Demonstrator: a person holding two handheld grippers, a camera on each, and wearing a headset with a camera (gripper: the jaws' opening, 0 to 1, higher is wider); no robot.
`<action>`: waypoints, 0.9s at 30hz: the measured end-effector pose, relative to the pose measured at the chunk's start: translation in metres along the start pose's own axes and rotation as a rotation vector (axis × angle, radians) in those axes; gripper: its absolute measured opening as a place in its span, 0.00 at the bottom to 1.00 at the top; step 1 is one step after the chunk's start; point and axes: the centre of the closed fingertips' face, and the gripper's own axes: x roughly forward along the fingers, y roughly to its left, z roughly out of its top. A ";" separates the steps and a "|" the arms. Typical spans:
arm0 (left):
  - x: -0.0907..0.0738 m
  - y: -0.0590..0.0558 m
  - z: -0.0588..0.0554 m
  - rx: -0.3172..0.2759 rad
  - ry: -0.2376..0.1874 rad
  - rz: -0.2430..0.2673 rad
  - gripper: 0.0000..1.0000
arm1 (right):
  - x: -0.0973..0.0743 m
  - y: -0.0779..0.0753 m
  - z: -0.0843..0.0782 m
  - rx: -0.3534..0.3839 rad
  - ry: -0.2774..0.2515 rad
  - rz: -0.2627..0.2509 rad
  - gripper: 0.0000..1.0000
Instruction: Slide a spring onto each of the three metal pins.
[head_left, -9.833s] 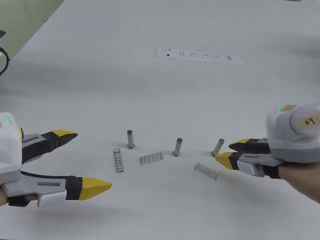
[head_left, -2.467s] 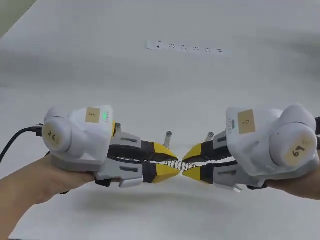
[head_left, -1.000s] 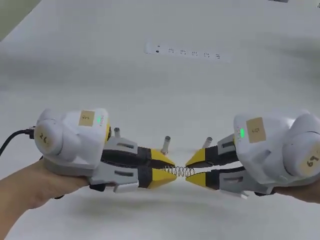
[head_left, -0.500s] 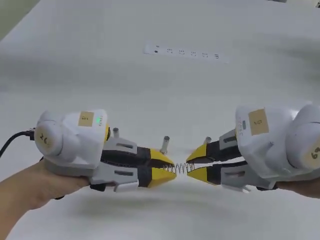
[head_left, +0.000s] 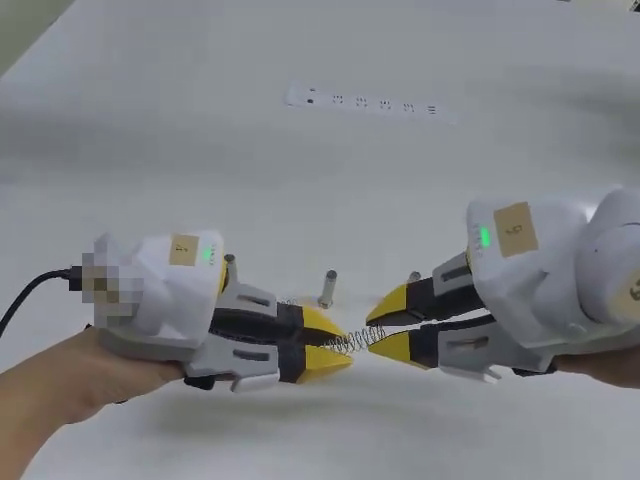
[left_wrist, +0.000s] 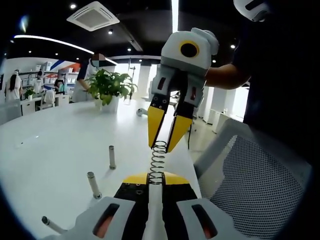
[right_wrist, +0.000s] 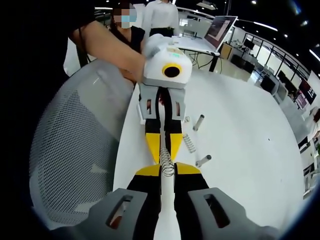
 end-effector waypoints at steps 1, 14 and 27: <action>0.001 -0.001 -0.001 0.005 0.004 -0.003 0.00 | 0.000 0.001 0.001 0.003 0.004 0.006 0.05; 0.007 -0.001 -0.001 0.031 0.014 -0.006 0.01 | 0.004 0.004 0.020 -0.059 0.045 0.031 0.04; 0.013 -0.006 -0.005 0.053 0.030 -0.018 0.01 | 0.010 0.009 0.020 -0.105 0.110 0.065 0.05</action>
